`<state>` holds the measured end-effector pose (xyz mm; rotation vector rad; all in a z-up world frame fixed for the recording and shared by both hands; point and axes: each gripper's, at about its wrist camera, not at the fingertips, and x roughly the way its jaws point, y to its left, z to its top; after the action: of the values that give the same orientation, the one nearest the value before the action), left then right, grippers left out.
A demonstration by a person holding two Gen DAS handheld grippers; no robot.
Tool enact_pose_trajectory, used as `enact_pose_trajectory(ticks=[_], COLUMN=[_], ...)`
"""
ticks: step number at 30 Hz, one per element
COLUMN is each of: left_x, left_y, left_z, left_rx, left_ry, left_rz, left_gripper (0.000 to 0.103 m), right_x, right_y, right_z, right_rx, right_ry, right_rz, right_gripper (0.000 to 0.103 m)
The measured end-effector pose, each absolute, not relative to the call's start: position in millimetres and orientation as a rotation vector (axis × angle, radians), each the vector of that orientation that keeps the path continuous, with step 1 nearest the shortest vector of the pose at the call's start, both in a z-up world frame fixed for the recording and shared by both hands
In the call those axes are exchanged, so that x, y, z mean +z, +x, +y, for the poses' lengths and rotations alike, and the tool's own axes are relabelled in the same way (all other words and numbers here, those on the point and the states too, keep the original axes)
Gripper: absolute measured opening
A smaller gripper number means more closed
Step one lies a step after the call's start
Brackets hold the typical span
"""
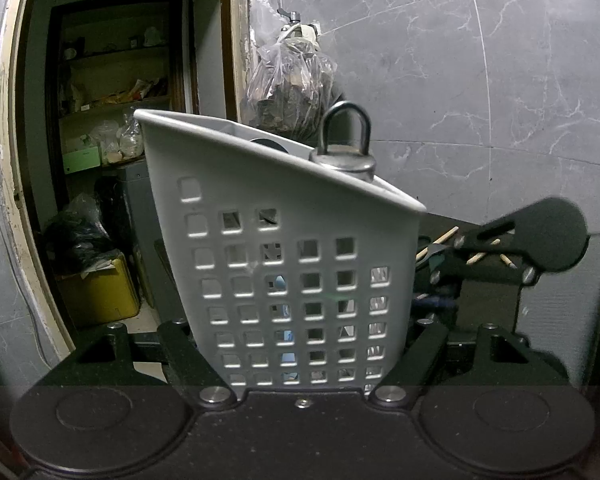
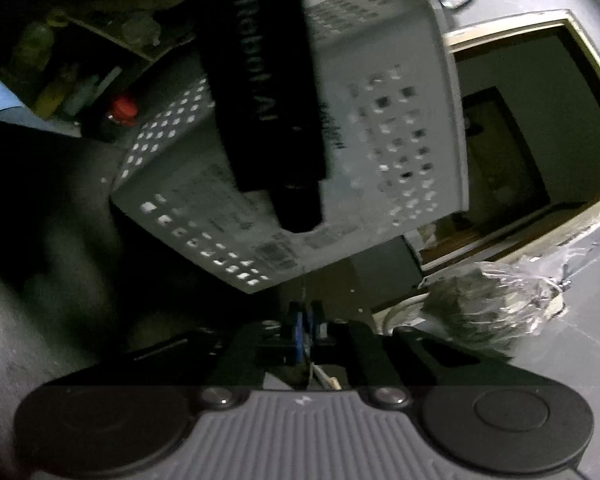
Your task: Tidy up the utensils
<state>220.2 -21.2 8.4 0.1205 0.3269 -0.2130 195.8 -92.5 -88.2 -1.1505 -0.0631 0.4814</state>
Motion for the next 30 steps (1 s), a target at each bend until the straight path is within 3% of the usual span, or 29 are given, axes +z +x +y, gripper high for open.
enact_pose_trajectory(ticks=[11,20,30], left_x=[5.2,2.9,4.0], left_y=[220.6,219.2,217.5], left_z=[-19.8,-18.6,-22.9], left_rx=[-0.211,-0.213,-0.234], left_ry=[0.124,0.119,0.124], left_rz=[0.328,0.329,0.33], left_gripper=[0.077,0.077,0.077], right_x=[-22.7,29.3,54.5], right_y=[195.6,227.7,259.7], right_z=[-126.7,-175.2,-214.0], right_rx=[0.461,0.486,0.464], right_ry=[-0.704,-0.267,0.01], right_rz=[-0.081,0.036,0.112], right_gripper=[0.002,0.002,0.002])
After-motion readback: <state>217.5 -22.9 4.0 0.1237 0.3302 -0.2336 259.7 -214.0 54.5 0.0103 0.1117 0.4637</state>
